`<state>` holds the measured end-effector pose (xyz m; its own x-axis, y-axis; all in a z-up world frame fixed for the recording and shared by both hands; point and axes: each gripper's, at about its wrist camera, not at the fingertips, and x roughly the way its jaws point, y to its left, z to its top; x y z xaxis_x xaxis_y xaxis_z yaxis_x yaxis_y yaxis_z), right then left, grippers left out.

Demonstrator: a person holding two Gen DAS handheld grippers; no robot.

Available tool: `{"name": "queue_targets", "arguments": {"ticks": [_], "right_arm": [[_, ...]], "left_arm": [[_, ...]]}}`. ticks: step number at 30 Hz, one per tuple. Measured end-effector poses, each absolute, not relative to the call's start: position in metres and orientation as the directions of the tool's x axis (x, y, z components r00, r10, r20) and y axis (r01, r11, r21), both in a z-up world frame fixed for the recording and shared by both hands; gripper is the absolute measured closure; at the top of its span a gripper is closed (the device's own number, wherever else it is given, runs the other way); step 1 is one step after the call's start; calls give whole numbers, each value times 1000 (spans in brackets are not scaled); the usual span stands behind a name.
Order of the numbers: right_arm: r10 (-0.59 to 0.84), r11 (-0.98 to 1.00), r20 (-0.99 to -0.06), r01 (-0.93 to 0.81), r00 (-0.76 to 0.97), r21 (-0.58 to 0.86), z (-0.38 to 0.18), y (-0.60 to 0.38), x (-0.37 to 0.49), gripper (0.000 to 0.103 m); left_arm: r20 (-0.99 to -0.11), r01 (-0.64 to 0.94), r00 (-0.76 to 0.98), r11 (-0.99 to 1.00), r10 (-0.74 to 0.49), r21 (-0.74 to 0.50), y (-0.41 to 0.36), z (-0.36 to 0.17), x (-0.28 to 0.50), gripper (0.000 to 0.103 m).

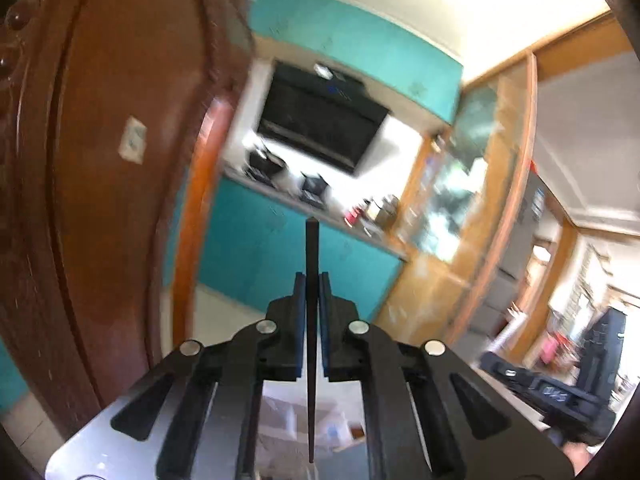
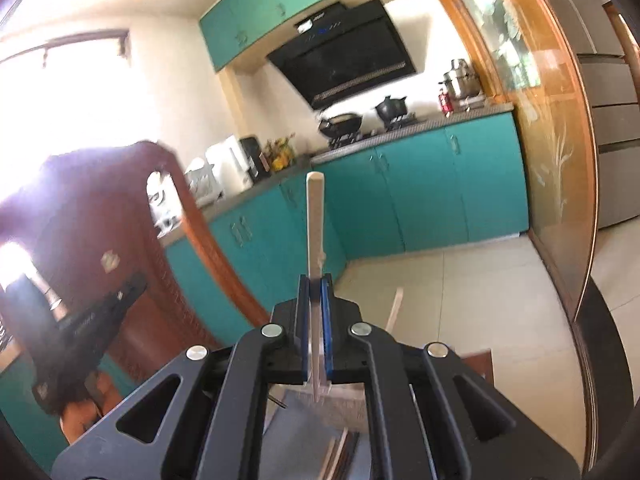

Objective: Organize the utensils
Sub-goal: 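Lift both held chopsticks and carry them over the white basket, then open both grippers to drop the chopsticks into the basket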

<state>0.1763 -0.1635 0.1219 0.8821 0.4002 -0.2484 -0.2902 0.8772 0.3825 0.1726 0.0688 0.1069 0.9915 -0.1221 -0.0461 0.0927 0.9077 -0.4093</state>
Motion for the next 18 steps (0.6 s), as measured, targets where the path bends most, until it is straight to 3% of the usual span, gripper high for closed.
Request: {"name": "queue_targets", "arguments": {"ticks": [3,9,18], "right_arm": [[335,903,-225,-243,915,356,121,-159,193,97],[294,940,-344,-205,892,273,78,-136,225,97],[290,952,-450,-209,844,221,29,-119,225,97]], "left_arm": [[-37,47,997,903,-70,-427,73,97,188,96],[-114,-55,993,926,14,-374,58,63,233,96],[-222,-71,975,953,4,-294,44,32,250,96]]}}
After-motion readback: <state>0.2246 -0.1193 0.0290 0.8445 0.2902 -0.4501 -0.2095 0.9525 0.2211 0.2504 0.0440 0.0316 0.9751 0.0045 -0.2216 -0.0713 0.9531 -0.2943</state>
